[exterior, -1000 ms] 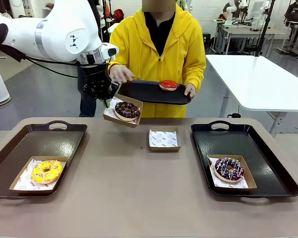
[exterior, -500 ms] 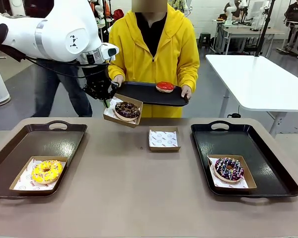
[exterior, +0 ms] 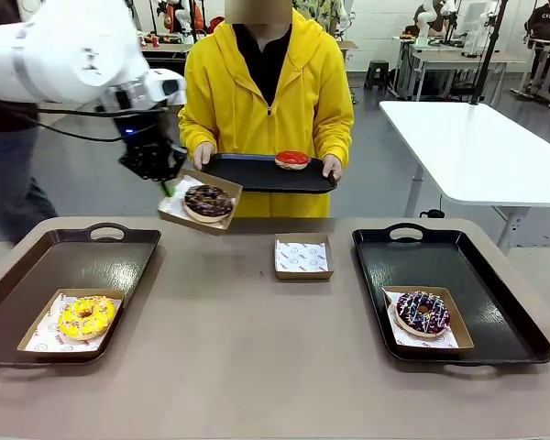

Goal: Individually package the donuts and arrange them on the tray.
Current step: Place the picked Paper togo box on the Handle tray while simultaneously picking up another Paper togo box from the table with the other hand.

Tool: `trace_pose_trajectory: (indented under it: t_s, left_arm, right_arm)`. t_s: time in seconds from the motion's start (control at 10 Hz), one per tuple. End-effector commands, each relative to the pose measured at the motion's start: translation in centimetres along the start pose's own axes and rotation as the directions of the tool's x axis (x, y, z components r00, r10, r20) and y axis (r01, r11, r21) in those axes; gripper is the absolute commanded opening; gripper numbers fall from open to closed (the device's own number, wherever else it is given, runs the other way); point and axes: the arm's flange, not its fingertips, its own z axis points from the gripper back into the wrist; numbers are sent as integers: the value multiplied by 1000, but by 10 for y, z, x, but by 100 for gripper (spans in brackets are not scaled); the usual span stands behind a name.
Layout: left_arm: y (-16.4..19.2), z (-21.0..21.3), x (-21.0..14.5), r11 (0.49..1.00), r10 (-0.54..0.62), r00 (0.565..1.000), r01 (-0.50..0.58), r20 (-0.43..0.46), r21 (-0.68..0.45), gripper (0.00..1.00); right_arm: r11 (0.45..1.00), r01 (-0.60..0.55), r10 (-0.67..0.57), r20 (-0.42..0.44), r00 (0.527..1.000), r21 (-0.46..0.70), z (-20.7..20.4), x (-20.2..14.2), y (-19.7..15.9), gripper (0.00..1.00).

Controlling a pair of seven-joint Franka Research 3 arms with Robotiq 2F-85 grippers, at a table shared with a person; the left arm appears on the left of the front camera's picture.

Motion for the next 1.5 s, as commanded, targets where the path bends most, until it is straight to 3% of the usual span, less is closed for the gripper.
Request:
trace_pose_trajectory:
  t_s: [0.0,0.3,0.6,0.8,0.9,1.4]
  left_arm:
    - [43,8,-36,1000,12,999,-12,-46,-3,1]
    - [96,11,-61,986,157,984,-151,-90,70,1]
    - [134,4,-78,964,263,961,-258,-88,61,1]
    - [145,-3,-76,955,294,951,-288,-93,69,1]
    - [143,3,-74,969,246,963,-241,-107,60,1]
    - [143,3,-74,969,246,963,-241,-107,60,1]
  right_arm:
    - [990,15,-17,-16,1000,-139,-42,32,44,100]
    - [936,-60,49,-40,998,-347,-121,62,87,100]
    - [899,-127,94,-98,991,-420,-186,65,105,100]
    - [912,-130,87,-126,988,-389,-199,64,102,100]
    - [908,-153,115,-118,986,-390,-193,67,111,100]
    - [908,-153,115,-118,986,-390,-193,67,111,100]
